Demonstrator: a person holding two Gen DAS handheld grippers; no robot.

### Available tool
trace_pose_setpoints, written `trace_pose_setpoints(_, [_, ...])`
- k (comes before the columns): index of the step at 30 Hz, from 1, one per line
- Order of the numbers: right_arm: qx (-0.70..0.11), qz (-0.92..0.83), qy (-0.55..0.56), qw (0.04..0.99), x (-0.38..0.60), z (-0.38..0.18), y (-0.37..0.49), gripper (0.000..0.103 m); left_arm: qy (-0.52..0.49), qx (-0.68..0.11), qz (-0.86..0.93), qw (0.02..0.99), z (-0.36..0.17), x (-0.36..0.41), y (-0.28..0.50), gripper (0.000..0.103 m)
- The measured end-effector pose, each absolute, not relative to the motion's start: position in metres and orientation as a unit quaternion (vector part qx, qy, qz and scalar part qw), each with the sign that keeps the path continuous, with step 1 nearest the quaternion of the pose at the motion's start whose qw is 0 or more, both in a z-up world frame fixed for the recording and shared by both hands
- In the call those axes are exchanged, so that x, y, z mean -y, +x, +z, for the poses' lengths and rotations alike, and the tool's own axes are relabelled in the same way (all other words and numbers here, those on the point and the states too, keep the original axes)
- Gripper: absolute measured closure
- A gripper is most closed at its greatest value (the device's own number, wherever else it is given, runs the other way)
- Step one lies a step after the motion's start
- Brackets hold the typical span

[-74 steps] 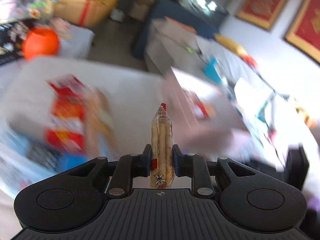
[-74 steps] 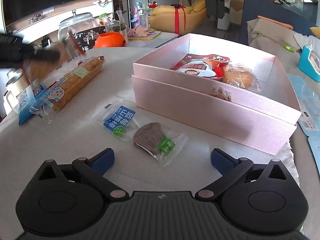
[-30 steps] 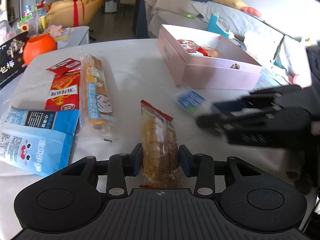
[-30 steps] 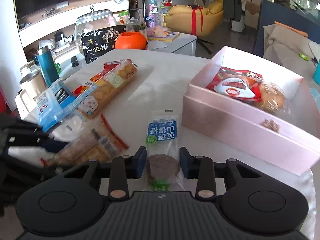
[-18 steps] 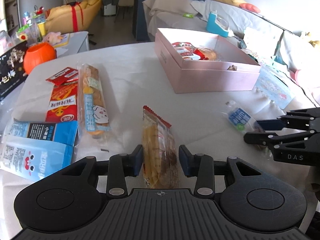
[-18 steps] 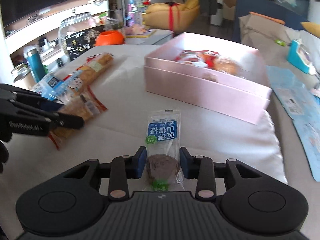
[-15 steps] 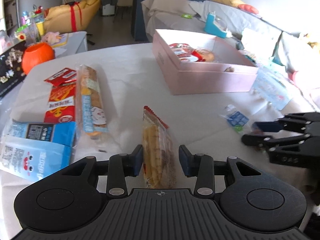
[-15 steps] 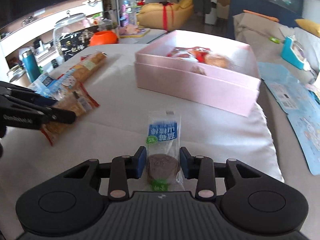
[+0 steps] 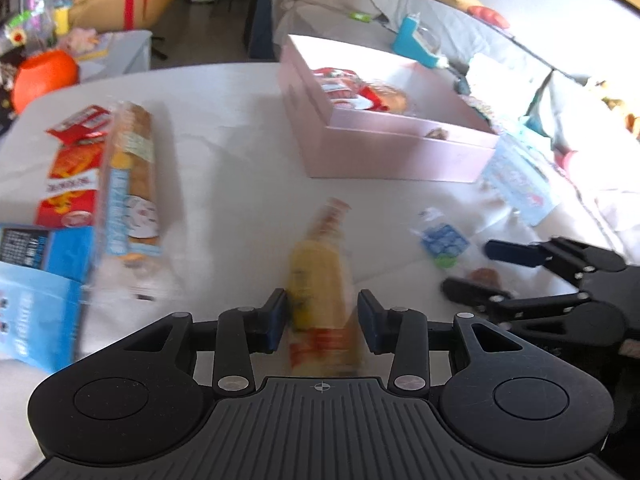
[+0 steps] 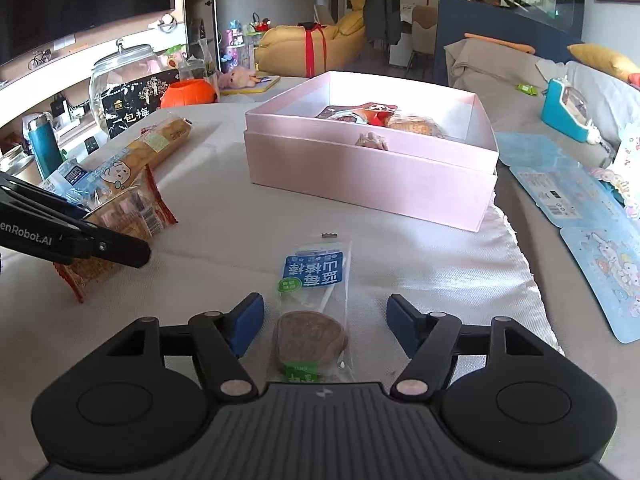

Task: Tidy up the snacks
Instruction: 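Carry both snacks over the pink box and open both tools to drop them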

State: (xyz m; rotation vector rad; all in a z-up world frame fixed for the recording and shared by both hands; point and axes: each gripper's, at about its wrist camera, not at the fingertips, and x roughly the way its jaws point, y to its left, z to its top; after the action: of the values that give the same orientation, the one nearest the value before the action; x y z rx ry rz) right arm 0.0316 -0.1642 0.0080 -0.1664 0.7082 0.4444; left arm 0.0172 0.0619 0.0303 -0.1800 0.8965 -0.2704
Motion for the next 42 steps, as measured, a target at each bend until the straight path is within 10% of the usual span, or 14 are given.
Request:
trace_pose_setpoints(31, [-0.343,0.208,-0.078,0.913,0.162,0.006,0.032,0.026,0.000,-0.446,-0.179,0.877,0.035,-0.009,0.012,0.059])
trace_pose_setpoints(35, [-0.337,0.220,-0.086,0.911,0.160,0.012,0.025,0.067,-0.002,-0.451,-0.171,0.876,0.032,-0.008,0.013,0.058])
trace_pose_setpoints(42, [-0.321,0.222,-0.072,0.918,0.172,0.036,0.018,0.068,-0.013,-0.429,-0.173,0.886,0.046,-0.012,0.006,0.060])
